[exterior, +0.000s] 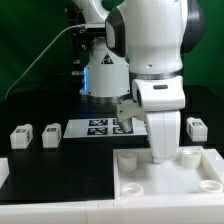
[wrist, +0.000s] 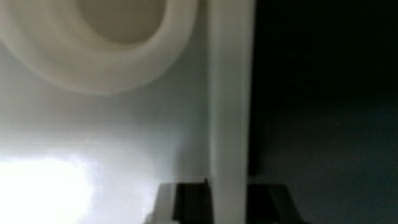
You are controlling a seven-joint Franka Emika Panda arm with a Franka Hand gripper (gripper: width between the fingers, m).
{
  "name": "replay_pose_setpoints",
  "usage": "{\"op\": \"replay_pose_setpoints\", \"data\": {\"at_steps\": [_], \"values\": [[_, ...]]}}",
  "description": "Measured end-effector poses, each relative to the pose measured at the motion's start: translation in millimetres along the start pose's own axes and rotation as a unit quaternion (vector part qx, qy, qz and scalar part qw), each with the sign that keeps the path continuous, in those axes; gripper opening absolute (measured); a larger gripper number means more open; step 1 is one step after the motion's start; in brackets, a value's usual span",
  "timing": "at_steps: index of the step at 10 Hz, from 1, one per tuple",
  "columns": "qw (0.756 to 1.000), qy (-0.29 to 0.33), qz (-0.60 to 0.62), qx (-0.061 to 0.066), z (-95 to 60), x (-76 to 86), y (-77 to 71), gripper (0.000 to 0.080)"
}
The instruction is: Assemble one leg
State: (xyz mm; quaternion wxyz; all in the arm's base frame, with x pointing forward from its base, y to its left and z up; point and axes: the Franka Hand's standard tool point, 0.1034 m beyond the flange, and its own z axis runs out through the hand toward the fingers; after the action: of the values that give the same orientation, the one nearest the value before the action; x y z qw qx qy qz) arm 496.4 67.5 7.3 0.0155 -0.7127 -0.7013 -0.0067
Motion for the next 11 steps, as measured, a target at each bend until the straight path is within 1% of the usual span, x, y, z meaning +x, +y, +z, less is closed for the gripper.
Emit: {"op": "replay_pose_setpoints", "data": {"at_steps": [1, 2, 3, 4, 5, 6, 7, 8, 11], "values": [[1.000, 0.000, 0.002, 0.000, 0.0, -0.3, -0.1, 0.0057], [1.000, 0.000, 0.002, 0.000, 0.4, -0.6, -0.3, 0.0150], [1.000, 0.000, 0.003, 0.000, 0.4, -0.8, -0.2, 0.0286], [1.000, 0.000, 0.003, 0.000, 0.4, -0.9, -0.2, 0.0286], [1.000, 0.000, 0.003, 0.001, 0.5, -1.1, -0.2, 0.0487], [1.000, 0.000, 0.003, 0.001, 0.5, -1.2, -0.3, 0.0610], [1.000, 0.000, 0.003, 0.001, 0.5, -1.3, -0.3, 0.0610], [1.000, 0.000, 0.003, 0.001, 0.5, -1.4, -0.2, 0.0640], [1.000, 0.000, 0.004, 0.001, 0.6, -1.9, -0.2, 0.0648]]}}
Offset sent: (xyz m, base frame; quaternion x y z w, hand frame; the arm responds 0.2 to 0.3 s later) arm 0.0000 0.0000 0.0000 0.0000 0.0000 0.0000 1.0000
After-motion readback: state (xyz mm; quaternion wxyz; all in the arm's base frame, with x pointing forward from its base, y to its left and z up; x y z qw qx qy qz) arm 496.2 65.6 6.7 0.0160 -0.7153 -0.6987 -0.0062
